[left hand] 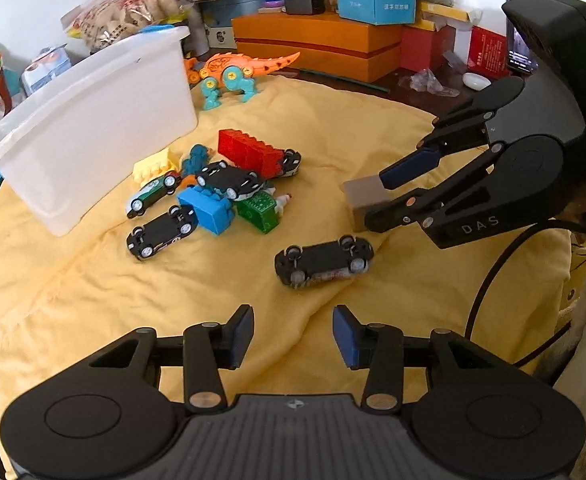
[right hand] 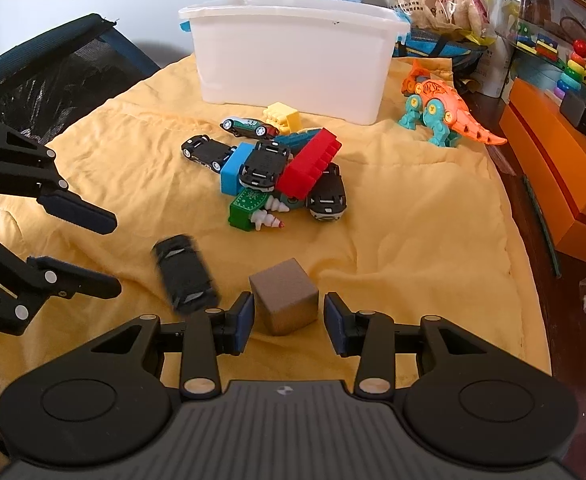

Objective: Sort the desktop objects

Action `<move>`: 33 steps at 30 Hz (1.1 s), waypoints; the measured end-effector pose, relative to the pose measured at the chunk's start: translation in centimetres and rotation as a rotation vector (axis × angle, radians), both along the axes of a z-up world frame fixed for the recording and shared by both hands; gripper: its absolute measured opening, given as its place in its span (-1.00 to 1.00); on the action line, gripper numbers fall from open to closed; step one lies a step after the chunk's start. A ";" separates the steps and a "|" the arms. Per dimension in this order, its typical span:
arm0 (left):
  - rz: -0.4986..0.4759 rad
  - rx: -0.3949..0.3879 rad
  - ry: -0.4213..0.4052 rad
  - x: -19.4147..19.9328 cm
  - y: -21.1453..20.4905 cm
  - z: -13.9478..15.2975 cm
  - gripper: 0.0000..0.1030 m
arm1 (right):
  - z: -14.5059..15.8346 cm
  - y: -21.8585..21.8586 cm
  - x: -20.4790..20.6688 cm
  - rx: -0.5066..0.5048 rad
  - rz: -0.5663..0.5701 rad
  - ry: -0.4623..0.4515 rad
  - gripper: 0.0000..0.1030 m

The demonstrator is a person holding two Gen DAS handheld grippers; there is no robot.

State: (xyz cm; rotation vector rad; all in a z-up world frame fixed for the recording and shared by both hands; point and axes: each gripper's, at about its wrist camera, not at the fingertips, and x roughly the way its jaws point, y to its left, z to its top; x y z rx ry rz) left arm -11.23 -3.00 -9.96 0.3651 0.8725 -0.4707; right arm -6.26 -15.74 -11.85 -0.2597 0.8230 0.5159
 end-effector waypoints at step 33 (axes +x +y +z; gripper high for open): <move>0.210 -0.022 0.046 0.7 6.1 -0.5 -0.06 | -0.6 6.0 3.3 0.281 0.162 0.291 -0.64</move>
